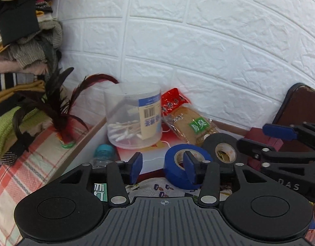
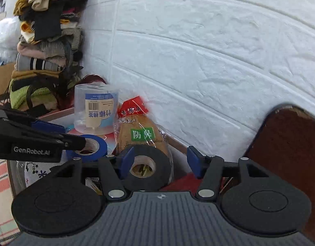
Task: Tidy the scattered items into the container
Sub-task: 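Carry the blue tape with the left tool while the right tool carries the black tape to the box, then open both tools to drop the tape rolls into the box and withdraw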
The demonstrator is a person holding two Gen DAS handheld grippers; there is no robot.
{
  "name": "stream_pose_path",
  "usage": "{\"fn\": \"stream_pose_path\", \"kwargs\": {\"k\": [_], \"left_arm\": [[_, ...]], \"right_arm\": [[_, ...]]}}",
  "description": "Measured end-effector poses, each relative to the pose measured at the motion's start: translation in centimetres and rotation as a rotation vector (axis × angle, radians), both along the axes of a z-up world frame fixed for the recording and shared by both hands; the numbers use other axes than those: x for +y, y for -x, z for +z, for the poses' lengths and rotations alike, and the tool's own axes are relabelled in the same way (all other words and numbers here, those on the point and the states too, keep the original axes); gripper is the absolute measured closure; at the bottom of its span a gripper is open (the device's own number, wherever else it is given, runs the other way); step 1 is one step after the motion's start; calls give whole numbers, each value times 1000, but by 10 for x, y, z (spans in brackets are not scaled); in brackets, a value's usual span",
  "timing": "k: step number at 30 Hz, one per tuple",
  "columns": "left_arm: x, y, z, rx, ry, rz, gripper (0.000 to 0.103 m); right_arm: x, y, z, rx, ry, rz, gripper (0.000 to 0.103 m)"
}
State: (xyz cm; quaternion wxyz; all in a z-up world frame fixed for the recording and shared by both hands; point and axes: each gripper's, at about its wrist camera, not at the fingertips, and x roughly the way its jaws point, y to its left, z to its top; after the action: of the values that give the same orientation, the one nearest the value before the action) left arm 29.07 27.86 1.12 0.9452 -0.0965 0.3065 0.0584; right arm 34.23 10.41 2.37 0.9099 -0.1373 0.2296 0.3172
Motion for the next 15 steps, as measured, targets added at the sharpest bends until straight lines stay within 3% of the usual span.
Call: {"fn": "stream_pose_path", "kwargs": {"k": [3, 6, 7, 11, 15], "left_arm": [[-8, 5, 4, 6, -26, -3, 37], [-16, 10, 8, 13, -56, -6, 16], [-20, 15, 11, 9, -63, -7, 10], [-42, 43, 28, -28, -70, -31, 8], [-65, 78, 45, -67, -45, -84, 4]], "right_arm": [[-8, 2, 1, 50, -32, 0, 43], [-16, 10, 7, 96, -51, 13, 40], [-19, 14, 11, 115, -62, 29, 34], [-38, 37, 32, 162, -102, 101, 19], [-68, 70, 55, 127, -113, 147, 16]]}}
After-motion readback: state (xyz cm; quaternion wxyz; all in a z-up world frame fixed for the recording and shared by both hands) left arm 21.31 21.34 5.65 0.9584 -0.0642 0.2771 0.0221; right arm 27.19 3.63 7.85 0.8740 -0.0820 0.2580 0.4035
